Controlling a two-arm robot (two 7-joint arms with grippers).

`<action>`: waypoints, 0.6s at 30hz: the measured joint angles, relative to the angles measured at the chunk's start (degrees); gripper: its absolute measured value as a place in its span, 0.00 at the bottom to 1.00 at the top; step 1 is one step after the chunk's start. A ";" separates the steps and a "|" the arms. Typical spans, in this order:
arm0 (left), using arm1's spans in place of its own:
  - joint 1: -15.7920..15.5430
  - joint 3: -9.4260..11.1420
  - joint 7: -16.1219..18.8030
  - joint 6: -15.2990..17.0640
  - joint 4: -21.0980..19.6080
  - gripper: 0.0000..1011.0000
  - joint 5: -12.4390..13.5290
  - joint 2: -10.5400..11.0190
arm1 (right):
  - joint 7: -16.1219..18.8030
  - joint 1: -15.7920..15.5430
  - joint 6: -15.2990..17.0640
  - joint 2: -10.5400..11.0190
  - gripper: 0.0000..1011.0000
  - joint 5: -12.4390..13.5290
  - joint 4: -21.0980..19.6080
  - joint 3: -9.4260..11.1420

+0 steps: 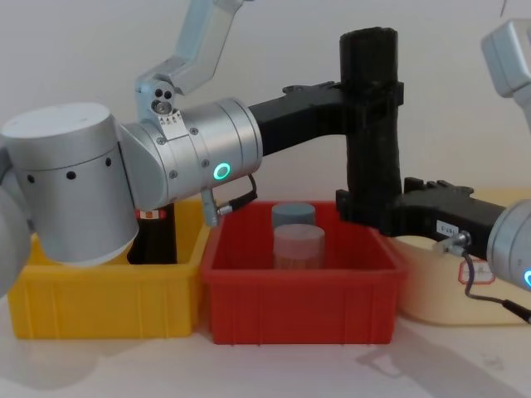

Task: Pick up the garbage bag with the one hand and transfer it to the other hand.

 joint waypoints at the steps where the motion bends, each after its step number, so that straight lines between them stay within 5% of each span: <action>1: 0.00 0.00 0.00 0.00 0.00 0.46 0.00 0.00 | -0.13 0.07 0.06 -0.10 0.99 -0.13 0.08 0.04; 18: 0.00 0.00 0.00 0.00 0.00 0.46 0.00 0.00 | -0.97 0.61 0.82 -1.48 0.95 -1.31 0.40 0.56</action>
